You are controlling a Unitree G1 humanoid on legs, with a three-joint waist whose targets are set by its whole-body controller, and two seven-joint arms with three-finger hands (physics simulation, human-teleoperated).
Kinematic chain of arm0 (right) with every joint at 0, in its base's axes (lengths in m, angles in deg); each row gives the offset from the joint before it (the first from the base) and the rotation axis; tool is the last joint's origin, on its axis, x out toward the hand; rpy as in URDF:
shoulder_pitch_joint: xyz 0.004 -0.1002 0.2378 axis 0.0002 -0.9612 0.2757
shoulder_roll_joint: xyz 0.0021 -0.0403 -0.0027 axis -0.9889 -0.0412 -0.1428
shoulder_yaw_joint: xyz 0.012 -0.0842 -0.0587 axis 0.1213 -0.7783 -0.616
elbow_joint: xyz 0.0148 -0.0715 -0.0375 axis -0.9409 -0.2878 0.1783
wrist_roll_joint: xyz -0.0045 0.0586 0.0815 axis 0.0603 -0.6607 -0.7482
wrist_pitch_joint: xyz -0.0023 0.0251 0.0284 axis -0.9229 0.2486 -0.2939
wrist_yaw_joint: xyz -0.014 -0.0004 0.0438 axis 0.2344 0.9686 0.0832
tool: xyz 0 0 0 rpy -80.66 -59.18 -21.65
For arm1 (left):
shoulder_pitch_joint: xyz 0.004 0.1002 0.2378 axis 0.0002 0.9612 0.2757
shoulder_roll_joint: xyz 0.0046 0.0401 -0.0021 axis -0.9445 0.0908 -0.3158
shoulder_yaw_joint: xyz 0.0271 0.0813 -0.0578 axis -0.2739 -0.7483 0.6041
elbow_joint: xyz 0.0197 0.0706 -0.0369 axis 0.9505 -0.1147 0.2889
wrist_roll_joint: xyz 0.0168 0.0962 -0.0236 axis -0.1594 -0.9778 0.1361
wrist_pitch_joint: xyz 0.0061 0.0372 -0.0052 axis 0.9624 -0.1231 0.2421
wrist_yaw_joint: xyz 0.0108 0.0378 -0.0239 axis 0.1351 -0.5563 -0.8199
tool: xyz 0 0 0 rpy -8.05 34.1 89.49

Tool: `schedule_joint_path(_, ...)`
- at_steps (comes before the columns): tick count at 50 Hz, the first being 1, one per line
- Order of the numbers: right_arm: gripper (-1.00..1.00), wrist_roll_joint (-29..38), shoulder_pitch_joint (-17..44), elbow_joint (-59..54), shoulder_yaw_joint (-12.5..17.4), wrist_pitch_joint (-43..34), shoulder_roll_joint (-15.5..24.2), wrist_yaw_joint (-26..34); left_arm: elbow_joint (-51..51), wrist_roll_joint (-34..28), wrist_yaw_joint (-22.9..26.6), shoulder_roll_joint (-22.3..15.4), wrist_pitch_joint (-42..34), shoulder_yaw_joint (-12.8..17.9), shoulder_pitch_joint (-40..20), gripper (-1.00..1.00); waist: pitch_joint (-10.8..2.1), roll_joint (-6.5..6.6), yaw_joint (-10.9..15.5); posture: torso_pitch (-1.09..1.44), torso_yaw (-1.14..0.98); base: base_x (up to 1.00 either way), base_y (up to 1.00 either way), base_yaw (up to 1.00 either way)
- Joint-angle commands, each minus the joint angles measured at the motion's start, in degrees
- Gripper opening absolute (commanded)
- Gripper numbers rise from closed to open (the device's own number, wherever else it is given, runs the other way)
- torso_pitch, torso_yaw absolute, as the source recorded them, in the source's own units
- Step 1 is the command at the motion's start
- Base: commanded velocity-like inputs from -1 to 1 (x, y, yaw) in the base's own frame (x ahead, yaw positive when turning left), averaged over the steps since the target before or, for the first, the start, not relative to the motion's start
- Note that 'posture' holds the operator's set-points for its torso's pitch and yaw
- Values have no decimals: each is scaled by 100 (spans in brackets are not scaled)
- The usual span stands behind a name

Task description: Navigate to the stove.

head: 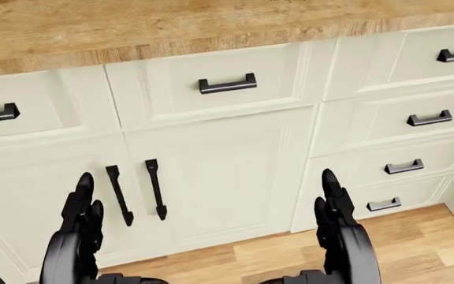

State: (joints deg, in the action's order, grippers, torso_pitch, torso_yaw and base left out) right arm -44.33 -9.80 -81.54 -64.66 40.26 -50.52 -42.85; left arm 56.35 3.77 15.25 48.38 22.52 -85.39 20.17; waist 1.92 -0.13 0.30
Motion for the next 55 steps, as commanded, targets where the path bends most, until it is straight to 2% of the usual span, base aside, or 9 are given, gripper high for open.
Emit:
schedule_joint_path(1, 100, -22, 125, 144, 40, 262, 30, -7, 242, 13, 24, 9, 184, -31, -113, 100, -75, 5, -13, 0, 0, 0, 15, 0)
schedule_joint_path(5, 100, -13, 112, 174, 28, 238, 29, -13, 242, 13, 24, 9, 184, -31, -113, 100, -133, -451, -33, 0, 0, 0, 15, 0)
schedule_joint_path(10, 100, 5, 96, 227, 13, 187, 28, -23, 242, 13, 24, 9, 184, -31, -113, 100, -126, -275, -85, 0, 0, 0, 14, 0)
schedule_joint_path(19, 100, 45, 109, 206, 1, 175, 30, -32, 242, 13, 24, 9, 184, -31, -113, 100, -179, 643, -54, 0, 0, 0, 14, 0)
schedule_joint_path(33, 100, -1, 104, 258, 22, 158, 27, -16, 242, 13, 24, 9, 184, -31, -113, 100, -154, -508, -40, 0, 0, 0, 14, 0)
schedule_joint_path(43, 100, -15, 123, 194, 31, 204, 28, -15, 242, 13, 24, 9, 184, -31, -113, 100, -52, 28, -72, 0, 0, 0, 14, 0)
schedule_joint_path(47, 100, -17, 110, 213, 28, 198, 28, -17, 242, 13, 24, 9, 184, -31, -113, 100, -194, 688, -45, 0, 0, 0, 15, 0)
schedule_joint_path(48, 100, -8, 98, 254, 20, 169, 28, -21, 242, 13, 24, 9, 184, -31, -113, 100, -88, 330, 2, 0, 0, 0, 15, 0)
schedule_joint_path(55, 100, 8, 119, 207, 18, 165, 33, -21, 242, 13, 24, 9, 184, -31, -113, 100, -90, 130, -7, 0, 0, 0, 14, 0)
